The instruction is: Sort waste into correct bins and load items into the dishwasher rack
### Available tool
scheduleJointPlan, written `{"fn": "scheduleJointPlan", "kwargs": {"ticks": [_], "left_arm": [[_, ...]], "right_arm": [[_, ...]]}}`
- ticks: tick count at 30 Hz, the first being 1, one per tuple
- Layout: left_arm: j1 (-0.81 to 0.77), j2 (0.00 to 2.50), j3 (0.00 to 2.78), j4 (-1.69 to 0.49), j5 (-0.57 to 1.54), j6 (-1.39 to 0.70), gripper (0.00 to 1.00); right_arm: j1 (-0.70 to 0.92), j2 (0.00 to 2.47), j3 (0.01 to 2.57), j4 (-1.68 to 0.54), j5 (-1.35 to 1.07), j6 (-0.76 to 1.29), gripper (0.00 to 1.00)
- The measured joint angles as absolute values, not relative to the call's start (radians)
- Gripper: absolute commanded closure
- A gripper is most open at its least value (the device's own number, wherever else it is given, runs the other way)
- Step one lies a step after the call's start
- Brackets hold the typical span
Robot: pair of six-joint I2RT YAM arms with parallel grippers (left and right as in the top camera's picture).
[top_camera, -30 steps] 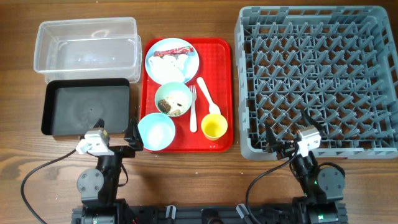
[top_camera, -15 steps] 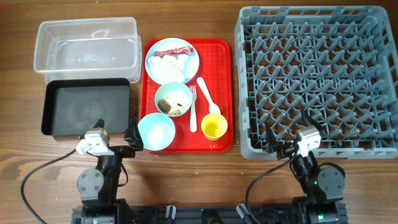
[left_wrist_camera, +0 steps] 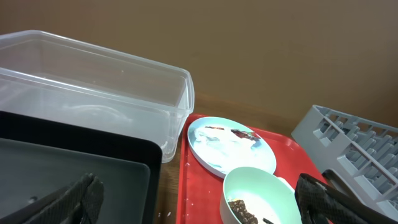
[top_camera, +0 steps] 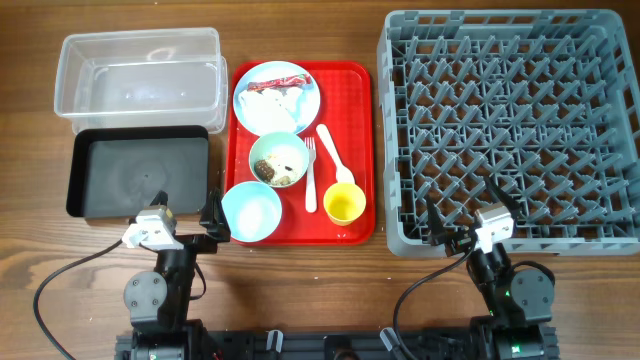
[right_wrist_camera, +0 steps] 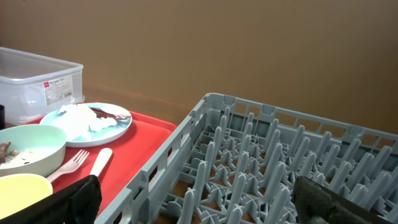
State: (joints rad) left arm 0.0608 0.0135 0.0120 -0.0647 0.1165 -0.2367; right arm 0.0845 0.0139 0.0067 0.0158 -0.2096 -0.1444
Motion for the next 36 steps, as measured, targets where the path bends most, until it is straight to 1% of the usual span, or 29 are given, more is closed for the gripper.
{"fn": "scheduleJointPlan", "kwargs": {"ticks": [4,11,16,18,20,21,22,23,24,25,26,27,29,30,32,34,36], "left_arm": [[0.061,0.014,0.012,-0.065,0.116,-0.237,0.00],[0.061,0.014,0.012,-0.062,0.117,-0.237,0.00],[0.061,0.014,0.015,0.000,0.132,-0.234,0.00],[0.061,0.026,0.052,-0.027,0.132,-0.233,0.00],[0.061,0.092,0.173,-0.067,0.132,-0.229,0.00],[0.061,0.239,0.322,-0.097,0.136,-0.226,0.00],[0.061,0.313,0.400,-0.164,0.142,-0.213,0.00],[0.060,0.470,0.538,-0.218,0.154,-0.193,0.00],[0.061,0.617,0.673,-0.266,0.158,-0.170,0.01],[0.053,0.733,0.801,-0.399,0.162,-0.138,0.00],[0.033,0.899,0.985,-0.495,0.162,-0.094,0.00],[0.011,1.009,1.107,-0.603,0.154,-0.078,0.00],[-0.046,1.276,1.409,-0.761,0.146,-0.057,0.00],[-0.065,1.365,1.494,-0.816,0.146,-0.053,0.00],[-0.096,1.522,1.645,-0.891,0.142,-0.049,0.00],[-0.119,1.668,1.759,-0.947,0.141,-0.049,0.00],[-0.128,1.755,1.815,-0.974,0.142,-0.049,0.00]], "right_arm": [[0.084,0.014,0.007,0.019,-0.210,-0.144,0.00],[0.084,0.014,0.007,0.096,-0.208,-0.144,0.00],[0.084,0.016,0.013,0.139,-0.178,-0.144,0.00],[0.084,0.023,0.054,0.140,-0.175,-0.144,0.00],[0.084,0.077,0.135,0.143,-0.175,-0.144,0.00],[0.084,0.162,0.220,0.143,-0.175,-0.144,0.00],[0.084,0.223,0.263,0.134,-0.175,-0.144,0.00],[0.086,0.359,0.372,0.121,-0.173,-0.143,0.00],[0.086,0.444,0.441,0.101,-0.174,-0.138,0.00],[0.087,0.571,0.563,0.021,-0.175,-0.127,0.00],[0.088,0.681,0.677,-0.056,-0.175,-0.122,0.00],[0.087,0.773,0.785,-0.183,-0.178,-0.118,0.00],[0.088,0.942,0.970,-0.329,-0.179,-0.113,0.00],[0.088,0.999,1.036,-0.397,-0.179,-0.110,0.00],[0.088,1.090,1.123,-0.456,-0.184,-0.109,0.00],[0.088,1.143,1.146,-0.477,-0.207,-0.109,0.00],[0.088,1.160,1.146,-0.485,-0.229,-0.109,0.00]]}}
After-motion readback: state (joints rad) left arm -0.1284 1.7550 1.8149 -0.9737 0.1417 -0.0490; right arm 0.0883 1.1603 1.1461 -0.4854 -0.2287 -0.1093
